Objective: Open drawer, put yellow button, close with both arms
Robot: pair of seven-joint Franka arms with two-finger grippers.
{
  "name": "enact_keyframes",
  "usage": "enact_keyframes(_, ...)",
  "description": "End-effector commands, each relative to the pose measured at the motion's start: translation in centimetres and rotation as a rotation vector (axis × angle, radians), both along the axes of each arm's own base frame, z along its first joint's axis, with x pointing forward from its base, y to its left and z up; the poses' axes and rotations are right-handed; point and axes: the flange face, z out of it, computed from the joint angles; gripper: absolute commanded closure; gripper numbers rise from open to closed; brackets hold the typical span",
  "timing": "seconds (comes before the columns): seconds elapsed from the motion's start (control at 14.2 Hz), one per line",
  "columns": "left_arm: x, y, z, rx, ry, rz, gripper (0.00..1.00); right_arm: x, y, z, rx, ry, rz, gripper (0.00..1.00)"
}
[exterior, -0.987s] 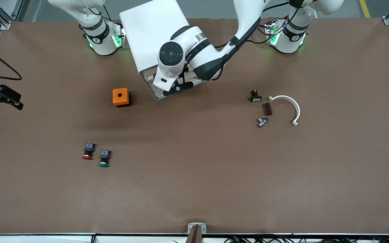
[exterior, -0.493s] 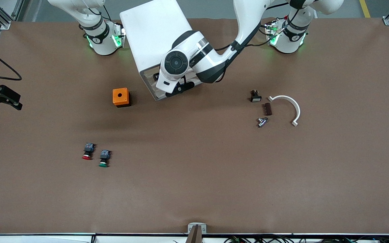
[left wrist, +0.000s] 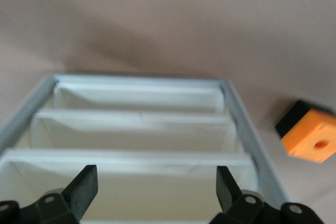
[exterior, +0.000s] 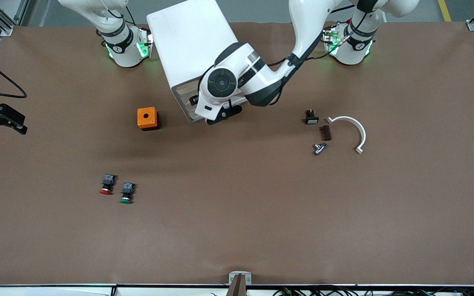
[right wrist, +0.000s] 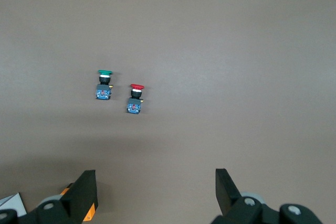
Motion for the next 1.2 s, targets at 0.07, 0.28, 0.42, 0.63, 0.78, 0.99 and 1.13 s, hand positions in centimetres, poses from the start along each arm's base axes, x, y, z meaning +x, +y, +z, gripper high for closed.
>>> enact_keyframes(0.07,4.8,5.4,6.8,0.024,-0.167,-0.012,0.01,-0.5,-0.3,0.4,-0.016,-0.004,-0.007,0.0)
enact_keyframes(0.28,9.7,12.5,11.9,-0.02,-0.249,-0.068,0.01,-0.5,-0.3,0.5,-0.011,-0.006,-0.009,0.0)
enact_keyframes(0.42,12.2,18.8,14.1,-0.021,-0.226,-0.157,0.01,-0.5,-0.4,0.5,-0.01,-0.007,-0.011,0.0)
enact_keyframes(0.63,14.0,27.3,17.9,-0.017,-0.209,-0.232,0.01,-0.4,-0.3,0.4,-0.007,-0.008,-0.011,0.0)
enact_keyframes(0.78,14.9,31.6,19.0,-0.002,-0.213,-0.287,0.01,-0.4,-0.5,0.4,-0.004,-0.008,-0.014,0.0)
enact_keyframes(0.99,15.2,37.0,20.8,-0.008,-0.231,-0.287,0.01,-0.5,-0.7,0.4,-0.002,-0.008,-0.019,0.0)
enact_keyframes(1.13,15.0,39.5,20.8,-0.012,-0.229,-0.299,0.01,-0.5,-0.7,0.4,-0.002,-0.008,-0.019,0.0)
